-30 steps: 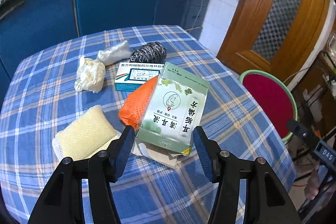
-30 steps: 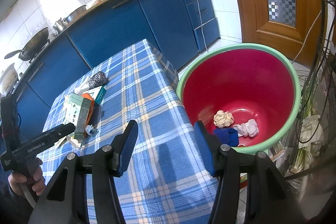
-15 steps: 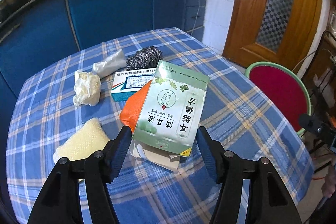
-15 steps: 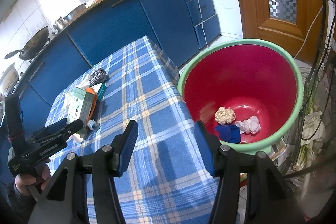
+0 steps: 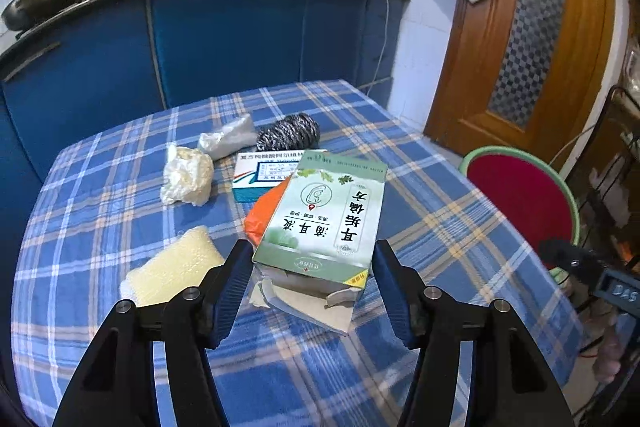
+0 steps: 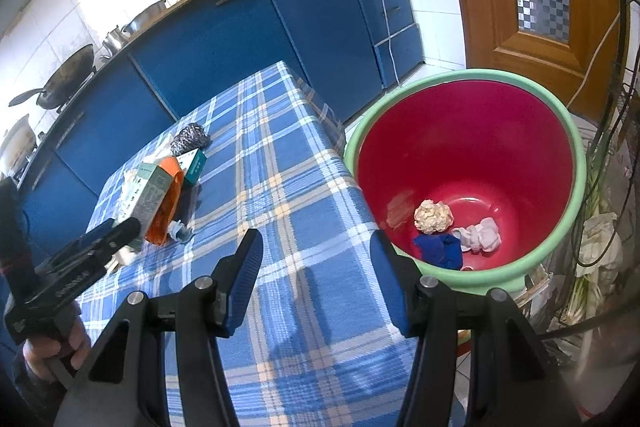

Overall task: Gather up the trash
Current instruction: 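Grasp the green-and-white medicine box with the left tool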

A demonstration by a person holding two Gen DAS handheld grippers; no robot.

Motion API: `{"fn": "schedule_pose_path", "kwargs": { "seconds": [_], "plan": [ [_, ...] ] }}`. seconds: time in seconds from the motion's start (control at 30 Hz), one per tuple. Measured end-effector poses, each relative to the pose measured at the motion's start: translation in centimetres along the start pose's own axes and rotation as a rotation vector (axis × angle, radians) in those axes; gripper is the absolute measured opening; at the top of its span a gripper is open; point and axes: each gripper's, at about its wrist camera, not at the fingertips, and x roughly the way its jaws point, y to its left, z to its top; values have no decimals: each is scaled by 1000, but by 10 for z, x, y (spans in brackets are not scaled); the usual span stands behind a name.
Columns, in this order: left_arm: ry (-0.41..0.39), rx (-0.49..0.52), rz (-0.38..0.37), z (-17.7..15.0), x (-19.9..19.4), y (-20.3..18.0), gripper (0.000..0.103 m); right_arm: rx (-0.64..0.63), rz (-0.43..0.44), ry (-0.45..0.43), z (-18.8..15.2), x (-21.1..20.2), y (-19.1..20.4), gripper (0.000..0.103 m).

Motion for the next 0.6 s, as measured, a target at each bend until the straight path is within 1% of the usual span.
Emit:
{"fn": "schedule_pose_path", "kwargs": {
  "seconds": [0.17, 0.43, 0.53, 0.6],
  "plan": [
    [-21, -31, 5, -4, -13, 7, 61, -16, 13, 14, -1, 5, 7, 58],
    [-29, -83, 47, -19, -30, 28, 60, -53, 35, 23, 0, 10, 25, 58],
    [-20, -95, 67, -25, -34, 38, 60, -68, 44, 28, 0, 12, 32, 58],
    [2, -96, 65, -31, -35, 42, 60, -80, 52, 32, -1, 14, 38, 58]
  ]
}}
